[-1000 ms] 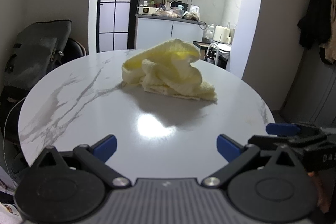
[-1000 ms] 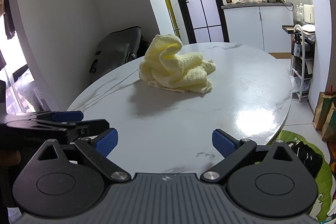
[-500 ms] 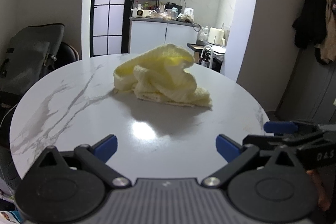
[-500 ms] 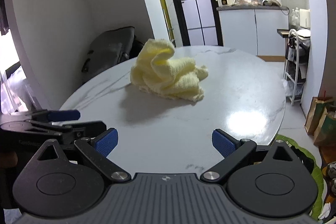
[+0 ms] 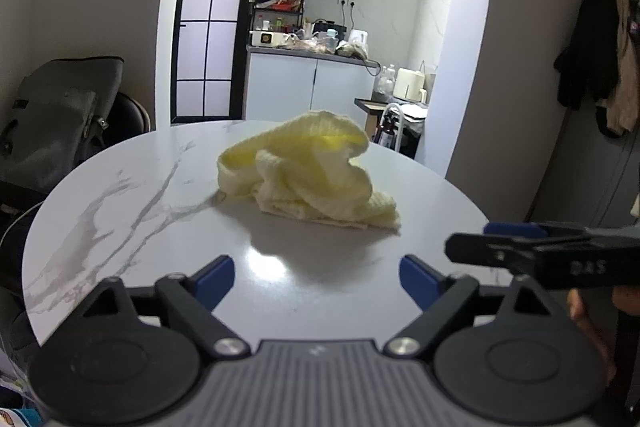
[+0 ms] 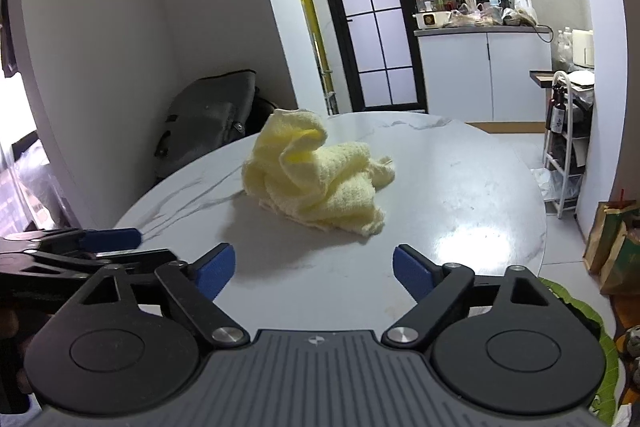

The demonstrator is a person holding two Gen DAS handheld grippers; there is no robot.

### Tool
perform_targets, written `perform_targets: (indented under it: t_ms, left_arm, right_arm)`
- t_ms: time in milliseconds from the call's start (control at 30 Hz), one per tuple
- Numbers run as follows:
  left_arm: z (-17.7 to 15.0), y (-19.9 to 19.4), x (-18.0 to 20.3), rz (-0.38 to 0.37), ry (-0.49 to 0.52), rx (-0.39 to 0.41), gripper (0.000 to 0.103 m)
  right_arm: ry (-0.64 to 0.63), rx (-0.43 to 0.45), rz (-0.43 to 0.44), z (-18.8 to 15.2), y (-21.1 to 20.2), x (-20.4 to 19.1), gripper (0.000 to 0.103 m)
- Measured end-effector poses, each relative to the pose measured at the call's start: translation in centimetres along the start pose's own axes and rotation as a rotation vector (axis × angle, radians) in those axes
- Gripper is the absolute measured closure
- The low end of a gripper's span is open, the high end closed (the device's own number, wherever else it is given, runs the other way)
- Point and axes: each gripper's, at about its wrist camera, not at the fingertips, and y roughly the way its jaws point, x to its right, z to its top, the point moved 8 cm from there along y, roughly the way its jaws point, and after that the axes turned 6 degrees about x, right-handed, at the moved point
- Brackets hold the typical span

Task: Fold towel
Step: 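Grasp a towel edge with the left gripper while the right gripper approaches the towel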

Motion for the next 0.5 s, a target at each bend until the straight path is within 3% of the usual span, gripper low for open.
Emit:
perform_targets:
  t_ms: [500]
  left_arm:
    - [2.8,1.7,-1.7,0.021,-0.039,0.012,0.031]
  right_arm:
    - [-0.101,0.044,-0.033,3.5,2.8,0.7,0.016]
